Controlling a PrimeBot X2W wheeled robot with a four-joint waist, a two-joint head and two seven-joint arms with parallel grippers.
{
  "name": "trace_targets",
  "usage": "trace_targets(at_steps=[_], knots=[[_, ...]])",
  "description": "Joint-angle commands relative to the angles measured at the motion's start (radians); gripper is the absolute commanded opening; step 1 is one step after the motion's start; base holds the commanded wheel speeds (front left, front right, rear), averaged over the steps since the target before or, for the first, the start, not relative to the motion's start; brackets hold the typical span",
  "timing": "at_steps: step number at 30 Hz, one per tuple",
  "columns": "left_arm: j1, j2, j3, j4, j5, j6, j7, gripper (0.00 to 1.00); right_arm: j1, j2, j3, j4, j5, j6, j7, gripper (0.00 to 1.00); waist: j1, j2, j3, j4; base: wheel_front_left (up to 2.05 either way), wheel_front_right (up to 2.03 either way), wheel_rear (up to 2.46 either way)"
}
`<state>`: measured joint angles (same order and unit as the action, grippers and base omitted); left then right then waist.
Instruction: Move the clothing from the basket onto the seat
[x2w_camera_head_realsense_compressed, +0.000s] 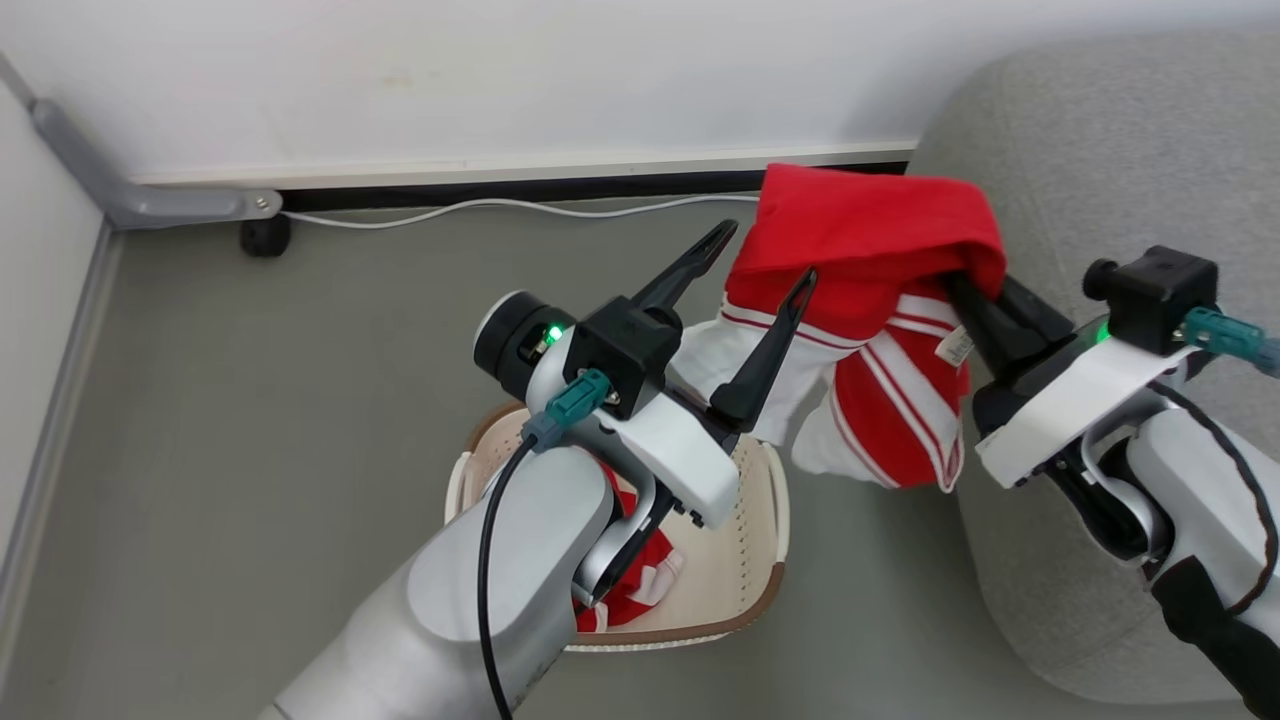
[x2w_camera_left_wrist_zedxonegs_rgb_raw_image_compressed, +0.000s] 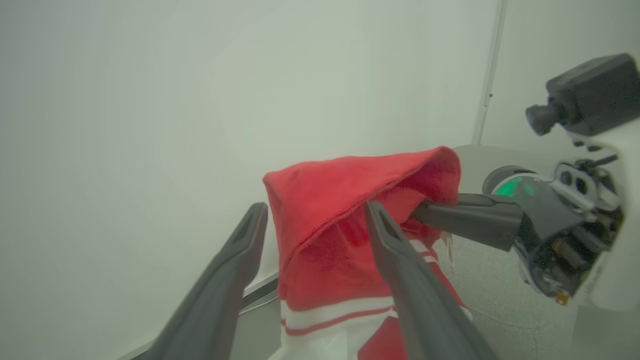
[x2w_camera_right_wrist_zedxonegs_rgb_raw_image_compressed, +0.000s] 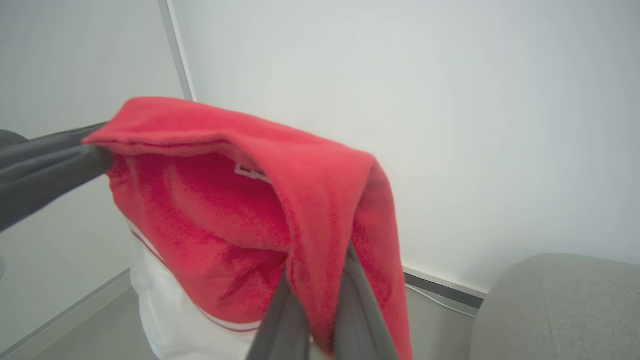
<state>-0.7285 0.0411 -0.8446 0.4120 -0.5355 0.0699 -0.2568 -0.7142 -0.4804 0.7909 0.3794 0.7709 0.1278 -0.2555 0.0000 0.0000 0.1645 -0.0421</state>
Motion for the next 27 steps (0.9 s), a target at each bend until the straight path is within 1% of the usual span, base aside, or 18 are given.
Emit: trace_targets(at_steps=[1, 8, 9, 16, 22, 27], knots=[[0.000, 0.009, 0.036, -0.012, 0.009, -0.012, -0.005, 1.00, 0.032, -0.004, -0.045, -0.014, -0.017, 0.003, -0.006, 0.00, 0.0000, 0.0000, -0.009, -0.031, 0.00, 0.00, 0.00], [0.055, 0.009, 0.044, 0.012, 0.011, -0.043, -0.005, 1.00, 0.070, 0.023, -0.190, -0.014, -0.061, 0.003, -0.006, 0.00, 0.0000, 0.0000, -0.024, -0.114, 0.00, 0.00, 0.00], [0.055, 0.009, 0.044, 0.012, 0.011, -0.043, -0.005, 1.00, 0.070, 0.023, -0.190, -0.014, -0.061, 0.003, -0.006, 0.00, 0.0000, 0.0000, -0.024, -0.114, 0.00, 0.00, 0.00], [0.107, 0.009, 0.072, 0.020, 0.028, -0.067, -0.005, 1.00, 0.105, 0.039, -0.289, -0.021, -0.093, 0.003, -0.006, 0.00, 0.0000, 0.0000, -0.038, -0.197, 0.00, 0.00, 0.00], [0.143, 0.009, 0.099, 0.025, 0.044, -0.091, -0.005, 1.00, 0.133, 0.057, -0.346, -0.033, -0.110, 0.003, -0.006, 0.00, 0.0000, 0.0000, -0.054, -0.281, 0.00, 0.00, 0.00], [0.174, 0.009, 0.127, 0.027, 0.056, -0.102, -0.005, 1.00, 0.156, 0.081, -0.367, -0.047, -0.120, 0.003, -0.006, 0.00, 0.0000, 0.0000, -0.066, -0.360, 0.00, 0.00, 0.00]])
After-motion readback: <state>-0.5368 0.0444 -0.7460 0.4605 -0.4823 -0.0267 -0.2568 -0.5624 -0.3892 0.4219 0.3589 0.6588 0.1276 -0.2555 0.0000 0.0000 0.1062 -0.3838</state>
